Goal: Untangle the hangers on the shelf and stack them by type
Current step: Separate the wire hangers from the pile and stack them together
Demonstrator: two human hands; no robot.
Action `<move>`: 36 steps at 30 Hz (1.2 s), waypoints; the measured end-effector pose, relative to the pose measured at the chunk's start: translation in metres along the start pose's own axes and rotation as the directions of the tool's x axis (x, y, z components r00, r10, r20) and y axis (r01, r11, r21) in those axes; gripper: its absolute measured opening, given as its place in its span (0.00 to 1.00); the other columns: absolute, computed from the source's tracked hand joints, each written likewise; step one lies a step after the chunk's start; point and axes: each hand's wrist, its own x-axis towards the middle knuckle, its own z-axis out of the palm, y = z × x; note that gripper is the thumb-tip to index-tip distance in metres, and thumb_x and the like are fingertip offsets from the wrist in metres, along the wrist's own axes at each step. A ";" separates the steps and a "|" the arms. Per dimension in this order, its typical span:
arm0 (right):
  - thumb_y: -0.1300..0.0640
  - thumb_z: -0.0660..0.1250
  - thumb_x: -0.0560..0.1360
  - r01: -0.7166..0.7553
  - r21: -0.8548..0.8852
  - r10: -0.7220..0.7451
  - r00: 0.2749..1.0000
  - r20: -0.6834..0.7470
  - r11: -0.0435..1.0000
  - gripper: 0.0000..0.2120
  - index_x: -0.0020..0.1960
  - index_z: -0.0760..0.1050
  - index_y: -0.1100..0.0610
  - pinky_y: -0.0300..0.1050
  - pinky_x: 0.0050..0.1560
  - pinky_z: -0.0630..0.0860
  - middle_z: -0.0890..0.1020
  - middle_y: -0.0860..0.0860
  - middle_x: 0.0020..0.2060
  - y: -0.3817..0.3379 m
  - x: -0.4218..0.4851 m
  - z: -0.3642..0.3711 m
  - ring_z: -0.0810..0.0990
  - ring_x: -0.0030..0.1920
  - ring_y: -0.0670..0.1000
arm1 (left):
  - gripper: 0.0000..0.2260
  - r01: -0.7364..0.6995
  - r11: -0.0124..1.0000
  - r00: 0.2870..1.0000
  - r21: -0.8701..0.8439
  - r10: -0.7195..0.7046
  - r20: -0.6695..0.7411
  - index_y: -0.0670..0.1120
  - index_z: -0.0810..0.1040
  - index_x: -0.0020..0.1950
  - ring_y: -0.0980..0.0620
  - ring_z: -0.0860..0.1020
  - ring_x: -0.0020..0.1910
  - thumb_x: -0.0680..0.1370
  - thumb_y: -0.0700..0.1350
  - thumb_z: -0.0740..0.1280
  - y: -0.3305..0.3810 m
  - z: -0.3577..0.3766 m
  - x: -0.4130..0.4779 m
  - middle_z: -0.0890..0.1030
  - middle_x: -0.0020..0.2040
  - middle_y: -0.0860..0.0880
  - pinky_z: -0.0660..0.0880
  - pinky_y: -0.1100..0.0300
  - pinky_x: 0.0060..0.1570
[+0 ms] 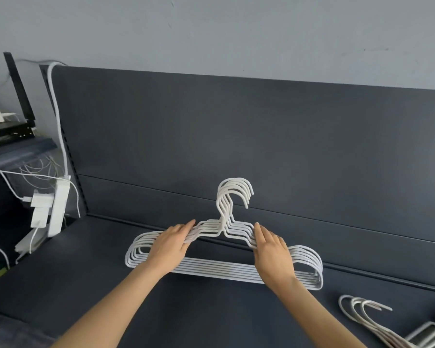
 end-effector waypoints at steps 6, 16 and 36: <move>0.69 0.76 0.45 0.012 -0.088 -0.010 0.999 0.031 0.996 0.35 0.54 0.79 0.64 0.41 0.43 0.80 0.85 0.53 0.46 0.016 -0.002 -0.004 0.85 0.42 0.50 | 0.24 0.017 0.996 0.994 -0.088 -0.007 0.108 0.51 0.52 0.76 0.51 0.63 0.71 0.81 0.45 0.55 -0.007 -0.005 -0.001 0.65 0.73 0.51 0.64 0.56 0.67; 0.29 0.41 0.71 -0.047 0.066 0.034 0.981 0.189 0.997 0.45 0.72 0.60 0.62 0.50 0.68 0.63 0.73 0.55 0.64 0.004 0.001 -0.009 0.71 0.64 0.57 | 0.24 0.009 0.978 0.982 -0.211 0.031 0.187 0.52 0.57 0.74 0.54 0.63 0.68 0.79 0.58 0.53 -0.016 -0.011 0.005 0.69 0.65 0.52 0.63 0.55 0.67; 0.23 0.25 0.58 -0.101 0.186 0.064 0.979 0.194 0.977 0.56 0.69 0.64 0.53 0.42 0.61 0.66 0.74 0.49 0.59 -0.097 0.056 0.029 0.71 0.60 0.51 | 0.22 0.010 0.953 0.990 -0.301 0.032 0.136 0.52 0.67 0.67 0.55 0.67 0.59 0.77 0.60 0.56 -0.132 -0.040 0.034 0.71 0.55 0.54 0.66 0.57 0.60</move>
